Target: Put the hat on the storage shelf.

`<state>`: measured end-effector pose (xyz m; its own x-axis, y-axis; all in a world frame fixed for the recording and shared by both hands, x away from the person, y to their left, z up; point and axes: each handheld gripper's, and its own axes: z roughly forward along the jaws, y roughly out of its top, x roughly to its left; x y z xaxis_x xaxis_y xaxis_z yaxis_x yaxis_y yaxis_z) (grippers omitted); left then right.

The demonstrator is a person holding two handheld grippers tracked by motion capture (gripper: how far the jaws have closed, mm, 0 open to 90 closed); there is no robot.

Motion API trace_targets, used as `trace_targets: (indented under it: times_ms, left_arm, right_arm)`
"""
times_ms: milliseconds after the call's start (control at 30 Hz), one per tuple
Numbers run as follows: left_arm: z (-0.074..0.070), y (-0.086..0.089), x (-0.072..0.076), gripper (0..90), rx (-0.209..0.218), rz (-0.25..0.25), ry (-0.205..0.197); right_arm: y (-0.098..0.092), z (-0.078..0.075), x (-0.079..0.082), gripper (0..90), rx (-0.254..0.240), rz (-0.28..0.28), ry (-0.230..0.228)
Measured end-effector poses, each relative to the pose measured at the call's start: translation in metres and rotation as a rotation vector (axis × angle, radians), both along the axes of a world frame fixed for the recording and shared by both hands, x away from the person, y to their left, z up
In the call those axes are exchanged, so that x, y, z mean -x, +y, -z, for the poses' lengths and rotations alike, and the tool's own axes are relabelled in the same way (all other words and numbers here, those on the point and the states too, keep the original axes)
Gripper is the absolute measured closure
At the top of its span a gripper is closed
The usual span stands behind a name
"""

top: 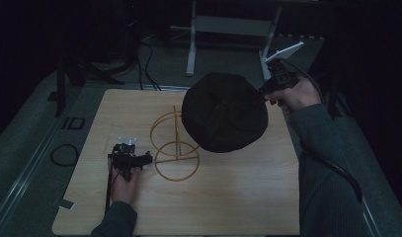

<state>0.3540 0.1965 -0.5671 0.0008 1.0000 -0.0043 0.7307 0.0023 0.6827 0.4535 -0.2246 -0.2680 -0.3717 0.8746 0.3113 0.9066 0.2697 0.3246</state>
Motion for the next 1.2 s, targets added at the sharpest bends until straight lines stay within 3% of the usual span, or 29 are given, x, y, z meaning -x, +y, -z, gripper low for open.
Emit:
trace_targets:
  times_ms: [1200]
  left_arm:
    - [0.0,0.0,0.0,1.2,0.005,-0.004,-0.001]
  right_arm:
    - [0.043,-0.014,0.0,78.0,-0.01,-0.068,-0.017]
